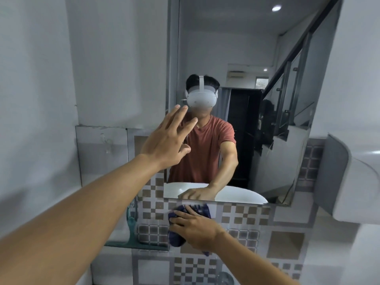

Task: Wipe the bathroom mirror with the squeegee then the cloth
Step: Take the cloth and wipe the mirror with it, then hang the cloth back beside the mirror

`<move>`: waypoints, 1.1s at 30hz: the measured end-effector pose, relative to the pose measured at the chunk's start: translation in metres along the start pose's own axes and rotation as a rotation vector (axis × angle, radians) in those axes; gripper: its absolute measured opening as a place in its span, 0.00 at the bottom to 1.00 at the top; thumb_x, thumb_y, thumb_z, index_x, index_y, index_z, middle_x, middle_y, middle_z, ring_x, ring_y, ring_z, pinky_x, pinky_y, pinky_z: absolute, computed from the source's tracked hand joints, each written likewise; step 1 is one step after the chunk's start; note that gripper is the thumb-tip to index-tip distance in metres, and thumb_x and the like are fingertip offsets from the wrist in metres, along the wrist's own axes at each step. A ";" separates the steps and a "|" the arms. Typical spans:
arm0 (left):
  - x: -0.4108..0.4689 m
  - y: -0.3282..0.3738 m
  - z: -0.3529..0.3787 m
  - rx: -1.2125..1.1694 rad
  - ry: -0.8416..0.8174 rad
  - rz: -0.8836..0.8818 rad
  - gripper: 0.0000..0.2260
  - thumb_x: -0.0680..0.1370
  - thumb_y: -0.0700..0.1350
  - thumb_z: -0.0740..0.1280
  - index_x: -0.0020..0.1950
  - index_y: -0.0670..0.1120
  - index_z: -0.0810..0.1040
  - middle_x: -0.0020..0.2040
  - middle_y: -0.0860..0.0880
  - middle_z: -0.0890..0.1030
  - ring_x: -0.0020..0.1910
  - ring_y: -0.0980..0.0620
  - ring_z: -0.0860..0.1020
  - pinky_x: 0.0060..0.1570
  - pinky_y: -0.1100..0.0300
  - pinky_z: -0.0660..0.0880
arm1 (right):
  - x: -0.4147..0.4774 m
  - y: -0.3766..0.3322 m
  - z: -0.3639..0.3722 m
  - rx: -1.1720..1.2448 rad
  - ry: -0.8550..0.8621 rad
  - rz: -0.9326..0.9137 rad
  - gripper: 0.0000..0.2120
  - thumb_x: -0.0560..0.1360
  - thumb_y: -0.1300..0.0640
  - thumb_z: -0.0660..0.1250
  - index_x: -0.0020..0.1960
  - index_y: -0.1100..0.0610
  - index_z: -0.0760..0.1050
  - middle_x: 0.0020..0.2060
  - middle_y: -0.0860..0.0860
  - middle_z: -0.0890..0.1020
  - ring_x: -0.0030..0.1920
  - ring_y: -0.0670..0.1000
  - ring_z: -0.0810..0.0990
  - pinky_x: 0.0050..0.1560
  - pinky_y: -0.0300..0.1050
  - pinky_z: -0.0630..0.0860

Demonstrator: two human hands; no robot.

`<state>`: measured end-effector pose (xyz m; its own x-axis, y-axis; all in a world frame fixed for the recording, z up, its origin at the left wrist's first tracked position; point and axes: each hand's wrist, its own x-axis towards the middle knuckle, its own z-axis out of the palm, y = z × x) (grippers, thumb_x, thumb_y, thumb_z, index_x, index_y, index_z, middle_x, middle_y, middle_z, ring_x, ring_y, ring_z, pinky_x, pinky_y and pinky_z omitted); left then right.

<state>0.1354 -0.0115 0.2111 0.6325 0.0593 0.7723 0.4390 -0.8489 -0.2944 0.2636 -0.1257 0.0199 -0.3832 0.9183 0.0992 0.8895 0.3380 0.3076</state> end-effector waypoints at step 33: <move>-0.071 0.019 -0.109 -0.765 -0.265 -0.529 0.06 0.75 0.45 0.72 0.41 0.52 0.76 0.37 0.53 0.80 0.35 0.55 0.76 0.36 0.63 0.69 | -0.051 -0.062 -0.165 1.645 0.707 0.623 0.16 0.80 0.43 0.64 0.62 0.50 0.80 0.55 0.51 0.86 0.57 0.54 0.84 0.60 0.55 0.80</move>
<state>0.0293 -0.0891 0.2119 0.6369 0.5689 0.5203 0.2330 -0.7854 0.5735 0.1870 -0.2275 0.1518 0.4043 0.8732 0.2721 0.0801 0.2625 -0.9616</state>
